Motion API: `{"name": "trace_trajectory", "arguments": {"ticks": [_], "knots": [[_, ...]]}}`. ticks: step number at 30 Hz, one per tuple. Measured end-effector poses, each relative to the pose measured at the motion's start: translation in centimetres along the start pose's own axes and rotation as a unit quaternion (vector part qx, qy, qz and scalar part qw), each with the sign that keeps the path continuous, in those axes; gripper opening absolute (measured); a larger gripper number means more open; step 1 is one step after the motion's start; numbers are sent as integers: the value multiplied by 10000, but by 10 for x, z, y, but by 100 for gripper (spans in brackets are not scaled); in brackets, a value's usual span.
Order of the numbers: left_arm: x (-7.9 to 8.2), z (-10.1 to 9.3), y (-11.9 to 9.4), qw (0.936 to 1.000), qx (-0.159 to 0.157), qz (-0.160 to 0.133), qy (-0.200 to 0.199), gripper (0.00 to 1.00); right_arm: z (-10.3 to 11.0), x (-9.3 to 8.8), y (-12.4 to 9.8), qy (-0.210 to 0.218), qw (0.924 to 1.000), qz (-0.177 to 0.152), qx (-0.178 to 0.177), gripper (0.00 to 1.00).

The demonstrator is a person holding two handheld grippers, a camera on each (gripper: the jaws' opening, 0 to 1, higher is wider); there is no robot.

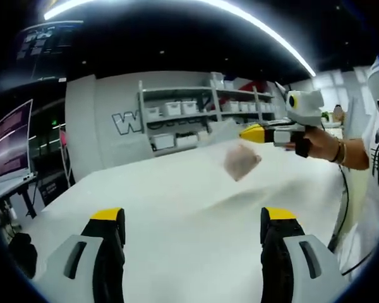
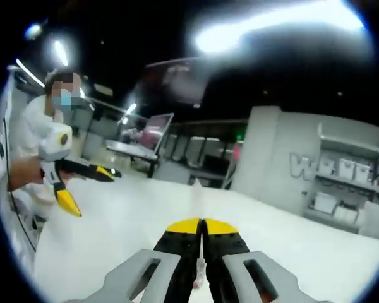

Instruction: Open the resealable bag by pulling the two sides of the seal apart until the entire bag opening is separated and visibly accessible.

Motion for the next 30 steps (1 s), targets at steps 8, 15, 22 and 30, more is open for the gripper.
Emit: {"name": "trace_trajectory", "arguments": {"ticks": [8, 15, 22, 30], "knots": [[-5, -4, 1, 10000, -63, 64, -27, 86, 14, -7, -22, 254, 9995, 17, 174, 0], [-4, -8, 0, 9999, -150, -8, -42, 84, 23, -2, -23, -379, 9980, -167, 479, 0], [-5, -9, -6, 9997, -201, 9, 148, 73, 68, -13, -31, -797, 9881, -125, 1311, 0], [-6, -14, -13, 9985, -313, 45, 458, 63, 108, -12, -44, -984, 9735, -192, 2055, 0]]}}
Point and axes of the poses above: the point that each gripper's makers call its tool centre point, and the gripper's own axes: y roughly forward along the fingers, z roughly to its left, x roughly out of its top, the point moved 3 cm from there along -y, roughly backward along the fingers, and after that the axes turned 9 degrees about -x, right-handed, at the moved point
